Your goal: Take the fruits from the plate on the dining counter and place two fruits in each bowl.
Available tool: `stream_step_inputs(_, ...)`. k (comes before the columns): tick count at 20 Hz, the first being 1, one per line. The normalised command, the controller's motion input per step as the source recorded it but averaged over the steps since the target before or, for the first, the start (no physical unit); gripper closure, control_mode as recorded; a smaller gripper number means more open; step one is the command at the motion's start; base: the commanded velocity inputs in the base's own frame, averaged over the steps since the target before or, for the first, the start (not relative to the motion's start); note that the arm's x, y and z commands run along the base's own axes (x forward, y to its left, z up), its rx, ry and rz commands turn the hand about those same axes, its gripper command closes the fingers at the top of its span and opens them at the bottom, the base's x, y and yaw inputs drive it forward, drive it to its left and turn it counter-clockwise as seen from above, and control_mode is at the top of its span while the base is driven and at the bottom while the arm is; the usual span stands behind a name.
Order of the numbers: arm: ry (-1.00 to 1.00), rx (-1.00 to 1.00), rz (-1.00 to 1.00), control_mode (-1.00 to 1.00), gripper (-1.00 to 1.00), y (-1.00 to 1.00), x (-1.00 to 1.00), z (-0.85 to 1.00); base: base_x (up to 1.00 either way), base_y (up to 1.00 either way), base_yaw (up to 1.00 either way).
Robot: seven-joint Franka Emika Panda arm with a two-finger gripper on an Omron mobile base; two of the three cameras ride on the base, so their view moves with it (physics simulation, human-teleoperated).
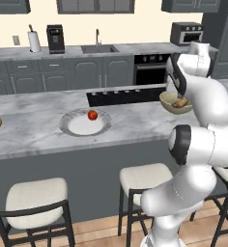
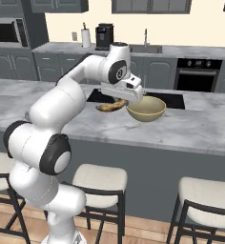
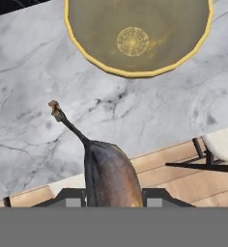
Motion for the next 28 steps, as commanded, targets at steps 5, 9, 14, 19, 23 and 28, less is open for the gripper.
stream_step_inputs(5,0.00,0.00,0.00,-1.00,1.00,-0.18,0.18,-0.16,0.00,0.00,0.00)
stream_step_inputs(9,0.00,0.00,0.00,-1.00,1.00,-0.05,0.33,-0.02,0.00,0.00,0.00)
stream_step_inputs(14,0.00,0.00,0.00,-1.00,1.00,-0.13,0.51,0.00,0.00,0.00,0.00)
stream_step_inputs(19,0.00,0.00,0.00,-1.00,1.00,-0.22,0.51,-0.05,0.00,0.00,0.00)
stream_step_inputs(23,0.00,0.00,0.00,-1.00,1.00,-0.24,0.49,-0.06,0.00,0.00,0.00)
stream_step_inputs(28,0.00,0.00,0.00,-1.00,1.00,-0.36,0.33,-0.24,0.00,0.00,0.00)
